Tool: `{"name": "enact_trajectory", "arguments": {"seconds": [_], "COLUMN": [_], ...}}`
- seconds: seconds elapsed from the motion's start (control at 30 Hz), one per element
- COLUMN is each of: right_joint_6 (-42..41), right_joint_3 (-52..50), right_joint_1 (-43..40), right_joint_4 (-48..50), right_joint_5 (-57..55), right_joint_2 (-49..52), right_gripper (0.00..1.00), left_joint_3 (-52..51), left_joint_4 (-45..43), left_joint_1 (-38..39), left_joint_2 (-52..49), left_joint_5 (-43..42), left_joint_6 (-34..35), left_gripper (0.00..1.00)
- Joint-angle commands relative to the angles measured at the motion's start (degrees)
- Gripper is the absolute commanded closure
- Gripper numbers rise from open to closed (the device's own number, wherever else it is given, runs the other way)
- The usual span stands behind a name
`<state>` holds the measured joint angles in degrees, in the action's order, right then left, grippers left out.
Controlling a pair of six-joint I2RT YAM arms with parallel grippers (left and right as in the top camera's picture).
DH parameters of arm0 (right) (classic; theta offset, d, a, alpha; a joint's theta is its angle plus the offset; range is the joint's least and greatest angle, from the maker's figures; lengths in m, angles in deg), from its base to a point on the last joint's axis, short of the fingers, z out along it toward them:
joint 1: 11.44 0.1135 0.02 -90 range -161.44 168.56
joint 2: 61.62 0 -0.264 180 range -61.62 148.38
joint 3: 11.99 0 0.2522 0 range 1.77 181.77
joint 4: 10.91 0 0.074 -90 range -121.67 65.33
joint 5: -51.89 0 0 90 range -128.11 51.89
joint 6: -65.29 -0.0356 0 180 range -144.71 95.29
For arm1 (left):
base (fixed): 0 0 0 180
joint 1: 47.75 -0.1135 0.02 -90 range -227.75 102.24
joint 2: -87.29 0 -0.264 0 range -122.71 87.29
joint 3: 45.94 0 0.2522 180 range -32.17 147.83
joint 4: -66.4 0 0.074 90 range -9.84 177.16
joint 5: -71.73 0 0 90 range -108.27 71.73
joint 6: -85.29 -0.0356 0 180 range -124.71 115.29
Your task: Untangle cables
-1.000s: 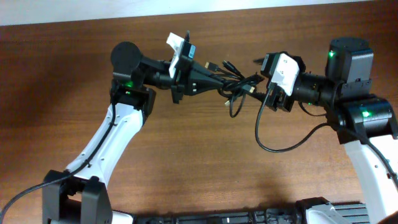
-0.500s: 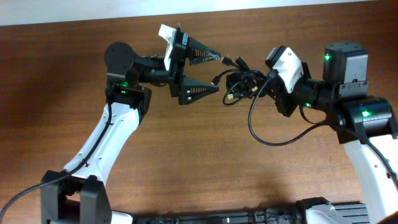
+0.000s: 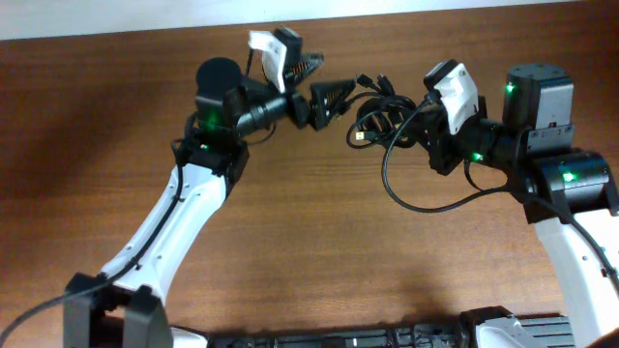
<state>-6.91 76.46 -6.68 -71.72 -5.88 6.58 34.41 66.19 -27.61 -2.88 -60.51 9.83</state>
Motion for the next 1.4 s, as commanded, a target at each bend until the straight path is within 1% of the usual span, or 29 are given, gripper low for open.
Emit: {"name": "enact_trajectory", "arguments": {"seconds": [0.0,0.03,0.1,0.17,0.23,0.3,0.37,0.4,0.43,0.5,0.53,0.57,0.63,0.67,0.7,0.73,0.77,0.8,0.83,0.87,0.93,1.0,1.07,1.2,1.23,1.27,1.3,1.33,1.37], "right_joint_6": [-0.74,-0.76,-0.76,-0.70,6.38,10.62,10.93,11.58,12.55,16.33,16.76,16.74,16.76,16.76,16.74,16.74,16.74,16.74,16.76,16.76,17.14,20.61,21.42,21.38,21.38,21.38,21.38,21.38,21.38], "right_joint_3": [0.50,0.50,0.50,0.50,0.50,0.50,0.50,0.50,0.50,0.50,0.50,0.50,0.50,0.50,0.50,0.50,0.50,0.50,0.50,0.50,0.50,0.50,0.50,0.50,0.50,0.50,0.50,0.50,0.50], "right_joint_1": [0.02,0.04,0.04,0.04,0.11,0.11,0.11,0.11,0.24,1.99,2.58,2.89,2.84,2.84,2.84,2.84,2.84,2.84,2.86,2.86,2.93,3.76,4.39,4.35,4.35,4.35,4.28,4.24,4.24], "right_joint_4": [0.55,0.57,0.57,0.55,0.13,0.11,0.13,0.07,-0.15,-0.33,-0.28,-0.28,-0.28,-0.31,-0.33,-0.33,-0.31,-0.33,-0.33,-0.33,-0.35,-1.18,-1.18,-1.20,-1.20,-1.22,-1.22,-1.20,-1.20], "right_joint_5": [-1.68,-1.49,0.13,4.92,13.38,17.25,17.31,17.38,17.55,17.53,17.25,17.07,16.83,16.63,16.65,16.65,16.68,16.68,16.70,16.87,17.59,18.21,18.12,16.63,16.63,16.61,16.63,16.59,16.61], "right_joint_2": [-0.13,-0.13,-0.13,-0.13,-0.13,-0.13,-0.13,-0.13,-0.15,-0.28,-0.31,-0.28,-0.31,-0.31,-0.28,-0.31,-0.31,-0.28,-0.31,-0.31,-0.31,-0.31,-0.31,-0.31,-0.31,-0.31,-0.31,-0.31,-0.31], "right_gripper": [0.96,0.96,0.96,0.96,0.96,0.96,0.96,0.96,0.96,0.96,0.96,0.96,0.96,0.96,0.96,0.96,0.96,0.96,0.96,0.96,0.96,0.96,0.96,0.96,0.95,0.89,0.78,0.76,0.71], "left_joint_3": [1.01,1.62,1.92,1.92,1.92,1.92,1.92,1.92,1.92,1.92,1.92,1.92,1.92,1.92,1.92,1.92,1.92,1.92,1.92,1.92,1.92,1.92,1.92,1.92,1.92,1.92,1.92,1.92,1.92], "left_joint_4": [13.31,16.92,20.28,22.51,23.37,24.06,27.71,28.98,29.70,29.49,29.35,29.33,29.03,29.03,29.05,29.05,29.03,28.92,28.83,28.83,28.83,28.81,28.83,28.59,28.59,28.59,28.61,28.61,28.63], "left_joint_1": [0.09,0.07,0.07,0.09,0.66,1.75,4.52,6.08,8.04,11.76,12.96,13.53,13.75,13.75,13.75,13.75,13.75,13.75,13.75,13.75,13.75,13.75,13.75,13.75,13.75,13.75,13.75,13.75,13.75], "left_joint_2": [8.76,11.45,15.72,19.15,21.51,21.75,21.68,21.68,21.62,21.64,21.62,21.62,21.62,21.62,21.62,21.62,21.62,21.62,21.62,21.62,21.55,21.07,20.13,19.78,19.78,19.78,19.78,19.78,19.78], "left_joint_5": [2.93,3.04,2.75,0.39,-2.86,-3.43,-2.93,-0.96,3.13,10.75,11.76,12.28,12.31,12.31,12.31,12.31,12.31,12.31,12.31,12.31,12.31,12.31,12.28,12.28,12.31,12.28,12.31,12.31,12.31], "left_joint_6": [-25.22,-28.48,-31.21,-33.42,-34.27,-36.30,-43.80,-46.21,-47.54,-47.65,-47.63,-47.63,-47.63,-47.65,-47.65,-47.63,-47.65,-47.63,-47.63,-47.63,-47.63,-47.60,-47.58,-47.60,-47.60,-47.60,-47.58,-47.58,-47.58], "left_gripper": [0.00,0.01,0.01,0.01,0.01,0.01,0.01,0.01,0.01,0.00,0.02,0.09,0.26,0.33,0.49,0.59,0.65,0.63,0.48,0.45,0.44,0.46,0.53,0.89,0.94,0.96,0.99,1.00,1.00]}}
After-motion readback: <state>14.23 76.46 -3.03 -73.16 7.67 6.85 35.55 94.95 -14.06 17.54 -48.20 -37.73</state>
